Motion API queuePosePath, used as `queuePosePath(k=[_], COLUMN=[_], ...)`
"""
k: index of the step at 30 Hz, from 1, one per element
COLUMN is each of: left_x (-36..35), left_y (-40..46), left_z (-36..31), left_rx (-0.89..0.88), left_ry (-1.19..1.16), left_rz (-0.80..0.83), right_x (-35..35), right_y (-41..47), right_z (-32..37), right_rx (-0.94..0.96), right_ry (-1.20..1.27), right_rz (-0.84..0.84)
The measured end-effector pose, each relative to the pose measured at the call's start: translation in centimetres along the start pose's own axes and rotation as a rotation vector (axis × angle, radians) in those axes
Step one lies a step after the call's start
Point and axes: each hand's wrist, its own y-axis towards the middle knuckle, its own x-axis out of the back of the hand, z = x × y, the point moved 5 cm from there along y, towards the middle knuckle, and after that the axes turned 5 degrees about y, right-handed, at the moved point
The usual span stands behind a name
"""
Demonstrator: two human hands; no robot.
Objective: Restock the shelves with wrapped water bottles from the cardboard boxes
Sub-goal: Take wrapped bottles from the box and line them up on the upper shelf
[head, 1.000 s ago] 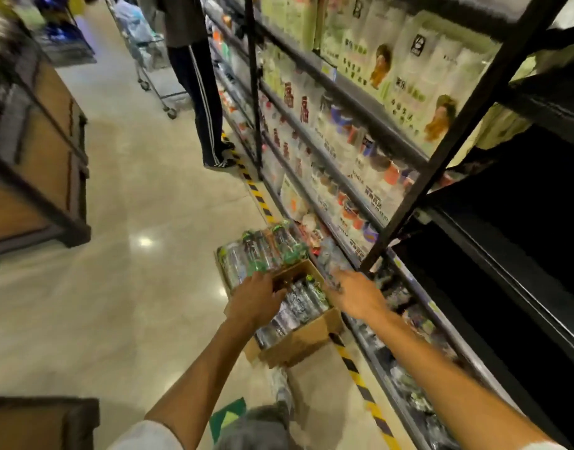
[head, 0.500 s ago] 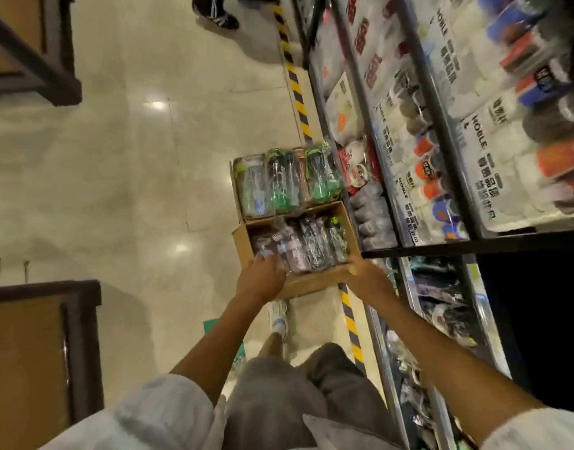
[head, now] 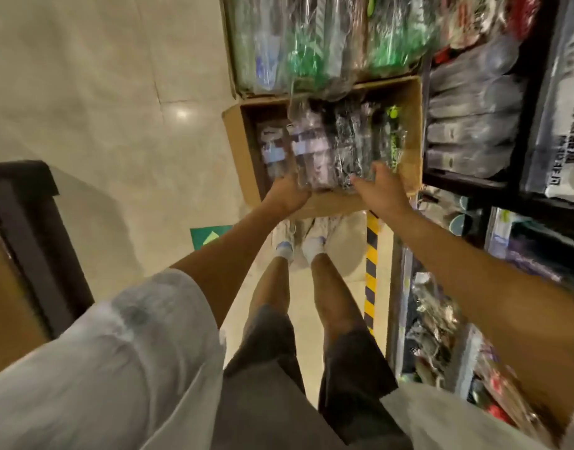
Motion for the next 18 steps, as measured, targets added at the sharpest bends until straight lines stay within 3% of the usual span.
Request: queuePosePath(k=[9, 18], left_x=[-6.5, -9.8], left_y=[17.8, 27.9], left_z=[2.4, 1.9], left_rx=[0.168, 0.286], left_ry=[-0.279, -0.457], left_rz=[0.003, -0.160], right_x=[-4.7, -9.1], right_y=[16.9, 25.1], right_z=[-3.6, -3.5], right_rx=[-0.056, -0.047], right_ry=[0.042, -0.012], right_rz=[-0.039, 0.024])
